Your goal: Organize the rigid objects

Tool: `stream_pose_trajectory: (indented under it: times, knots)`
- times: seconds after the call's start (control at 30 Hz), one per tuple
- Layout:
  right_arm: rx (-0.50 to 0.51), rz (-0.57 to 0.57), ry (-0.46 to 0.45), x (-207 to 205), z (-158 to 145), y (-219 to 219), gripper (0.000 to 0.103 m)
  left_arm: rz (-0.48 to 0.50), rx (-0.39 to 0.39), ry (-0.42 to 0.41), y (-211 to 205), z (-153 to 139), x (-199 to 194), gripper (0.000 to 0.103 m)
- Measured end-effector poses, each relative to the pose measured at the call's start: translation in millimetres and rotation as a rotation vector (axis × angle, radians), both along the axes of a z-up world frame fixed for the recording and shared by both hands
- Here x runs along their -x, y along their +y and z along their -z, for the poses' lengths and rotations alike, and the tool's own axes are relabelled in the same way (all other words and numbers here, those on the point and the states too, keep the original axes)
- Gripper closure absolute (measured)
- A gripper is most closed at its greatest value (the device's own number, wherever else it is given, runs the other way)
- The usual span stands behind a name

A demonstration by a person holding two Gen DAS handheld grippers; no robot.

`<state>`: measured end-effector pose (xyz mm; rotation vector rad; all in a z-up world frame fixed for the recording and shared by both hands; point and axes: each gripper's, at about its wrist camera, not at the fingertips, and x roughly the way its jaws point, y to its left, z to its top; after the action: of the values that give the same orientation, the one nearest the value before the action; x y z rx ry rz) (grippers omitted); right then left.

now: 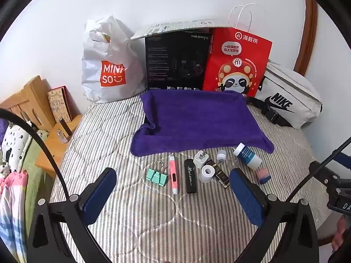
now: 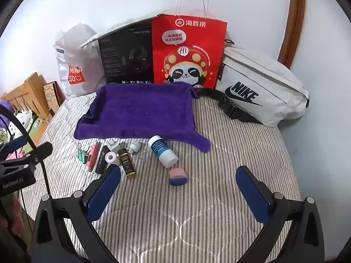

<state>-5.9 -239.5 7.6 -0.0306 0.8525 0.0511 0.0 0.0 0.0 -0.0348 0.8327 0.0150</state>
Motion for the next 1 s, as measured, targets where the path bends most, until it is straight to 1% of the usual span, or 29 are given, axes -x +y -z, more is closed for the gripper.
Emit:
stream_pose_trajectory:
  times: [0.13,0.17,0.2,0.23,0.27,0.33,0.4,0.57,1.0]
  knots:
    - [0.002,0.002,0.006,3,3,-3,0.000,-0.001,0.035,0.014,3,1,-2,0.000]
    - [0.003,0.003,0.008,4,4,-4,0.000,0.004,0.054,-0.011,8,1,3,0.000]
    - [0.003,0.004,0.010,4,6,-4,0.000,0.001,0.029,0.006,3,-2,0,0.000]
    - [0.004,0.005,0.011,4,5,-4,0.000,-0.002,0.026,0.009,4,-2,-1,0.000]
    - [0.003,0.006,0.013,4,-4,0,0.000,-0.006,0.011,0.006,0,-6,-1,0.000]
    - [-0.001,0.006,0.010,7,-9,4,0.000,-0.012,0.008,-0.005,0,-7,3,0.000]
    - [-0.006,0.004,-0.002,8,-7,2,0.000,-0.006,0.007,-0.008,0,-6,4,0.000]
    - [-0.023,0.006,0.003,8,-9,2,0.000,-0.012,0.005,-0.019,4,-6,9,0.000]
    - [-0.028,0.021,-0.006,7,-10,-1,0.000,-0.018,-0.002,-0.022,7,-11,10,0.000]
